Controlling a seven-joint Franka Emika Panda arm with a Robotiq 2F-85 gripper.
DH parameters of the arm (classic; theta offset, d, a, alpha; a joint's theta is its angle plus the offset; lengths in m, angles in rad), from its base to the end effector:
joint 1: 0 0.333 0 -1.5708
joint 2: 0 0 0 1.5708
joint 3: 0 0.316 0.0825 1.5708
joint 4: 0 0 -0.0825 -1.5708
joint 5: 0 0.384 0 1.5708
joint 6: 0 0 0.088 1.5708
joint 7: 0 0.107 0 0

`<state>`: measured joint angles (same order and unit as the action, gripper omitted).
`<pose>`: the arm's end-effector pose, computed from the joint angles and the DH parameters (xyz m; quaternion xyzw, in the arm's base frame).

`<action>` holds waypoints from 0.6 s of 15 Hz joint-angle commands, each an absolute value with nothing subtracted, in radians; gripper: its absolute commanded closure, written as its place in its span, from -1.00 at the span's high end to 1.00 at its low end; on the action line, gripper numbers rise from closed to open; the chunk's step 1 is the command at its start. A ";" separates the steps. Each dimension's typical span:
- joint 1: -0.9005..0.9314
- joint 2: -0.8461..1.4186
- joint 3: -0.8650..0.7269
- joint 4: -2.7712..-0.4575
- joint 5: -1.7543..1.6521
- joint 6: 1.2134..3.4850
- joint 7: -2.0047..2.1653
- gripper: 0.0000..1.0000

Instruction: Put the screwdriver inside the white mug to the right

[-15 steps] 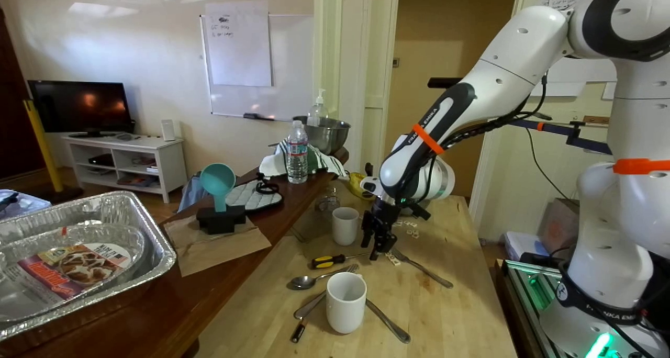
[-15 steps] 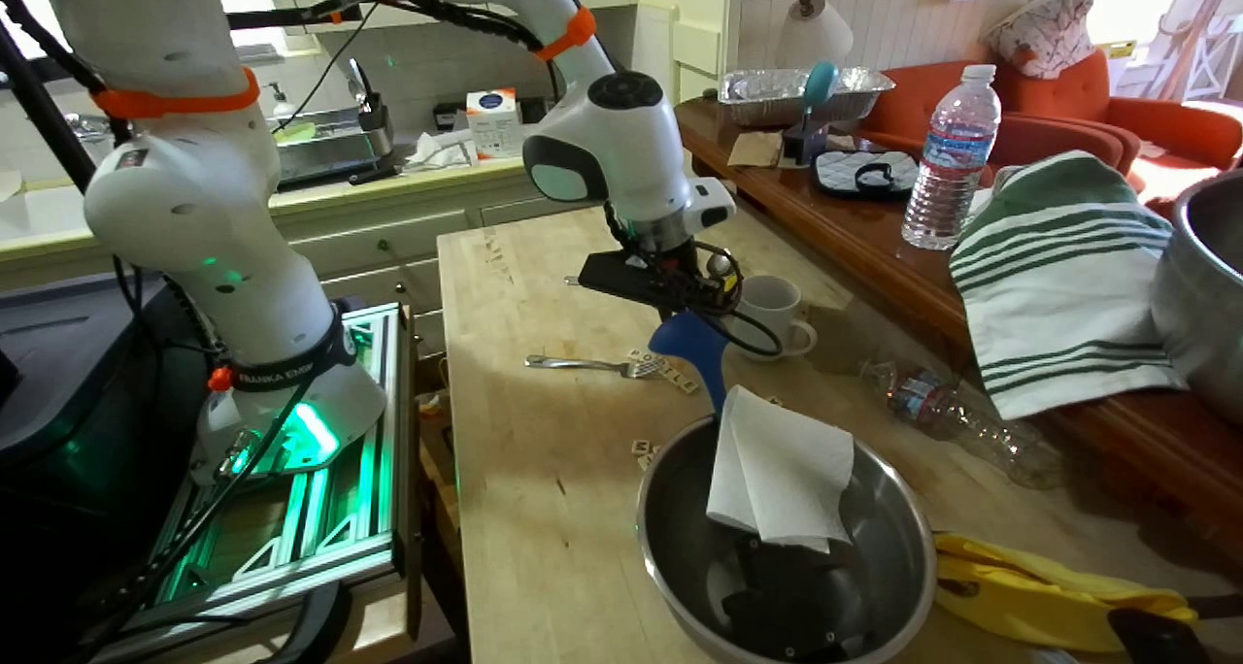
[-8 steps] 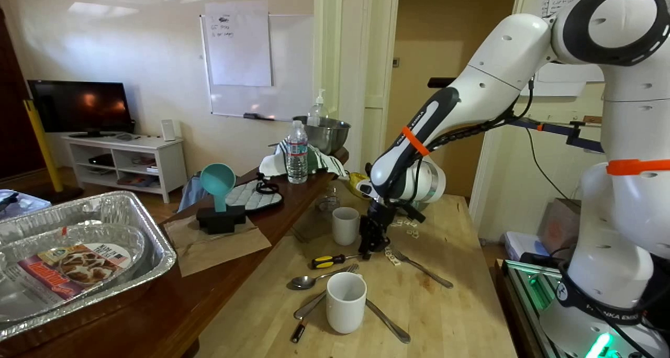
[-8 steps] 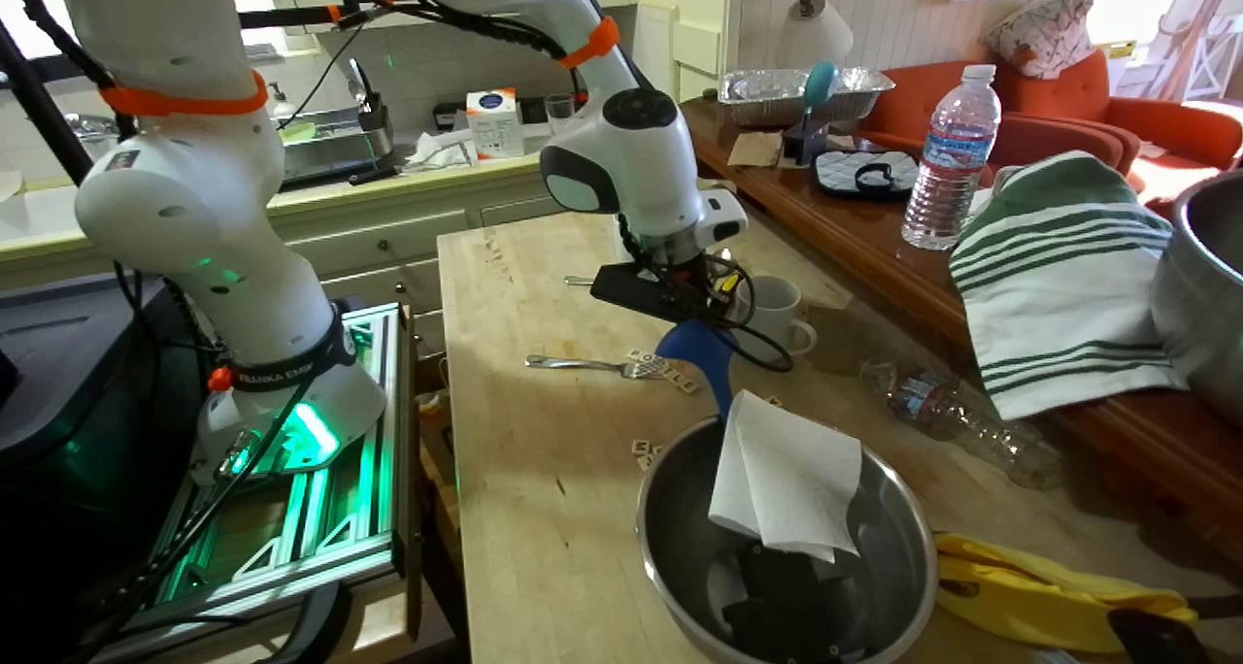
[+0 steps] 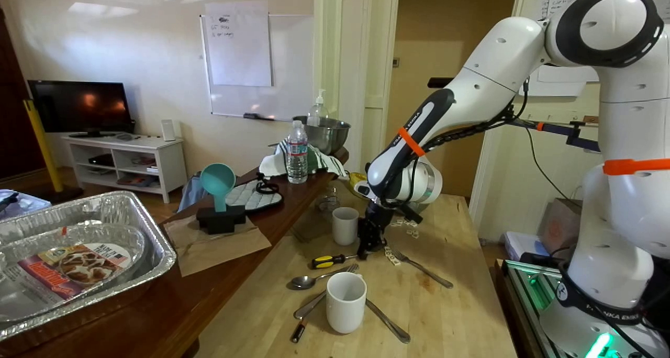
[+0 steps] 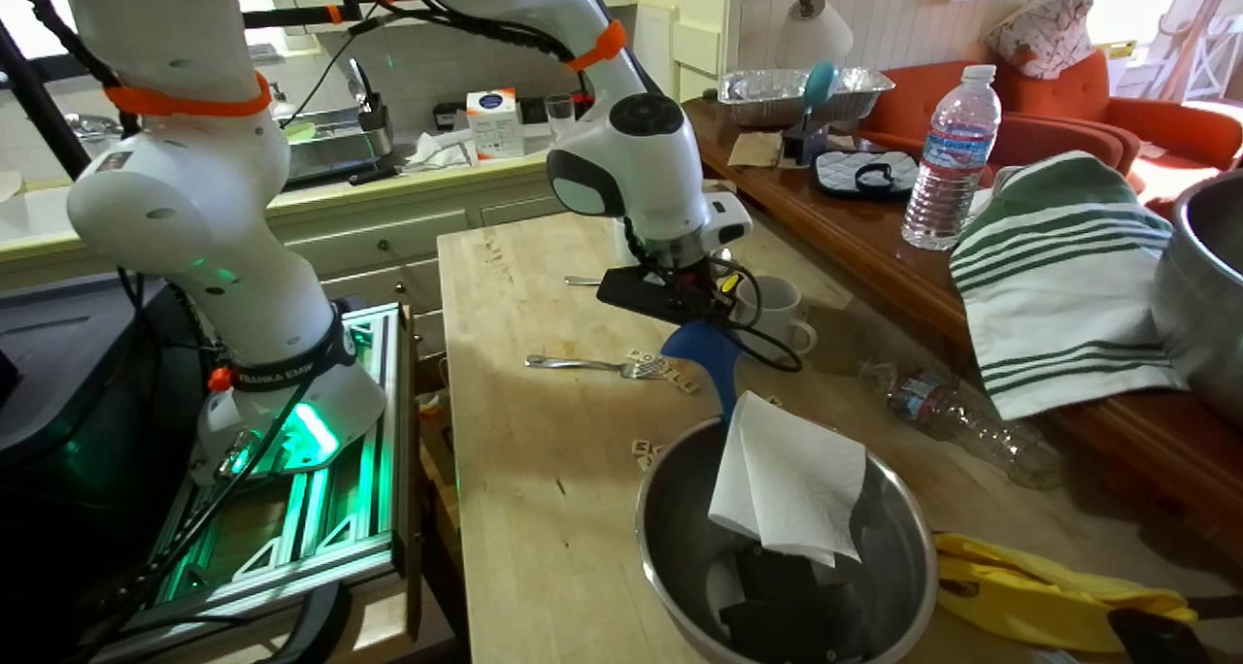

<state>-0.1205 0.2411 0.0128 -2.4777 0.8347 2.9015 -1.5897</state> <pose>0.4688 -0.0952 0.2064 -0.9304 -0.3313 -0.1548 0.0259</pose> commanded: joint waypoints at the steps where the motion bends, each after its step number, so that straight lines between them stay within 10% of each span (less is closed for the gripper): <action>1: -0.151 0.274 0.044 -2.464 0.870 2.916 -1.694 -1.00; 9: -0.125 0.235 0.021 -2.489 0.785 2.928 -1.610 -0.96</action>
<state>-0.1332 0.2410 0.0261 -2.4780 0.8100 2.9015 -1.5958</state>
